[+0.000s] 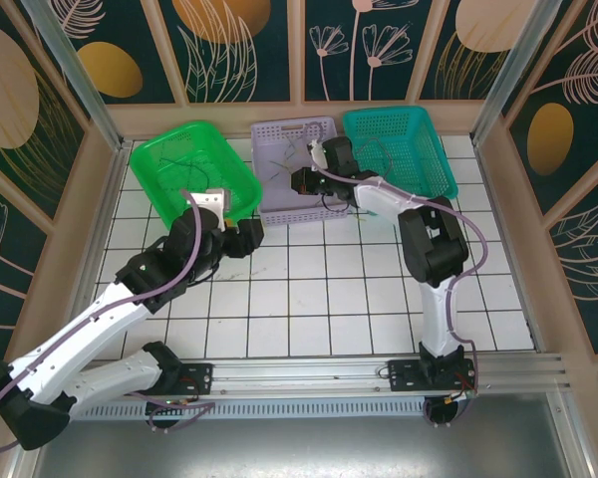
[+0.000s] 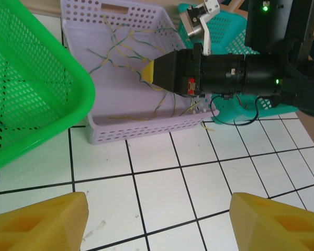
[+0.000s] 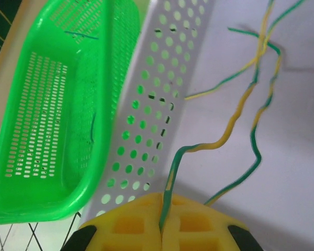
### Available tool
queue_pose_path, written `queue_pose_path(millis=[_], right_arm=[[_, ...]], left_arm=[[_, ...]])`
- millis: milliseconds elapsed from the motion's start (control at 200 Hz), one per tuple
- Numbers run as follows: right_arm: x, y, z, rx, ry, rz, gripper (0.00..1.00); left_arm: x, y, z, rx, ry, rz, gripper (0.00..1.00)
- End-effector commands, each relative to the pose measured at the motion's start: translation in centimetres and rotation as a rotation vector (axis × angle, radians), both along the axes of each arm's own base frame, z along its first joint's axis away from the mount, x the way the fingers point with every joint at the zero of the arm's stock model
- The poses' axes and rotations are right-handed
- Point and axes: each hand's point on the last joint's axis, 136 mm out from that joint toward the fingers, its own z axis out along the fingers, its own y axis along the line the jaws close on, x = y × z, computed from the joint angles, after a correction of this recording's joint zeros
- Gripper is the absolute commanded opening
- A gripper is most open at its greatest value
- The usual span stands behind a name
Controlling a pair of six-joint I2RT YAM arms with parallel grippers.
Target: Untangle the cables
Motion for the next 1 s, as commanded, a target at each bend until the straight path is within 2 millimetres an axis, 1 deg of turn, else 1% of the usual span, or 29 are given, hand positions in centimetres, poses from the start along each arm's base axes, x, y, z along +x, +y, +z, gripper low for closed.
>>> queue_pose_path(millis=[0,45,140,215,250,285,440,495,546,721,841,921,966,976,996], right_arm=[[-1.0,-0.7,-3.3,-0.001,0.213,0.008,0.0],[-1.0,-1.0,-4.2,-0.005,0.26,0.004,0.0],[-0.8,-1.5,-5.1,-0.012,0.292,-0.008,0.0],[-0.1,-1.9,-5.4,-0.029,0.297,-0.026,0.0],[0.2,-1.9,-5.2,-0.037,0.287,-0.028,0.0],[0.6,-1.9,-4.9,-0.044,0.276,-0.03,0.05],[1.5,-1.7,-2.0,-0.062,0.217,-0.046,0.34],[1.8,-1.8,-1.0,-0.066,0.197,-0.057,0.4],[1.9,-1.9,-0.3,-0.072,0.186,-0.066,0.44],[2.2,-2.5,1.5,-0.121,0.162,-0.093,0.52],[2.4,-3.1,3.5,-0.137,0.131,-0.12,0.55],[2.5,-3.7,5.6,-0.141,0.098,-0.149,0.55],[2.3,-4.0,7.4,-0.137,0.064,-0.171,0.55],[2.3,-4.2,7.9,-0.136,0.053,-0.179,0.55],[2.2,-4.4,8.8,-0.133,0.028,-0.194,0.55]], left_arm=[[0.4,-0.4,0.4,-0.026,-0.005,-0.001,0.72],[0.4,-0.4,0.6,-0.027,-0.007,-0.001,0.72],[0.3,-0.4,0.5,-0.03,-0.006,-0.004,0.71],[0.2,-0.3,0.4,-0.033,0.0,-0.003,0.71],[0.1,-0.3,0.5,-0.035,0.0,-0.003,0.71],[0.0,-0.2,0.4,-0.036,0.002,0.0,0.71],[0.0,0.1,0.5,-0.041,0.004,0.015,0.72],[0.0,0.2,0.5,-0.044,0.005,0.019,0.72],[0.0,0.2,0.4,-0.046,0.007,0.022,0.72],[0.1,0.3,0.1,-0.044,0.012,0.034,0.72],[0.3,0.4,-0.2,-0.038,0.025,0.05,0.72],[0.6,0.9,-0.1,-0.029,0.035,0.086,0.72],[0.7,1.5,-0.5,-0.018,0.051,0.125,0.73],[0.9,1.5,0.4,-0.031,0.038,0.133,0.74],[1.1,1.8,0.9,-0.036,0.035,0.15,0.74]])
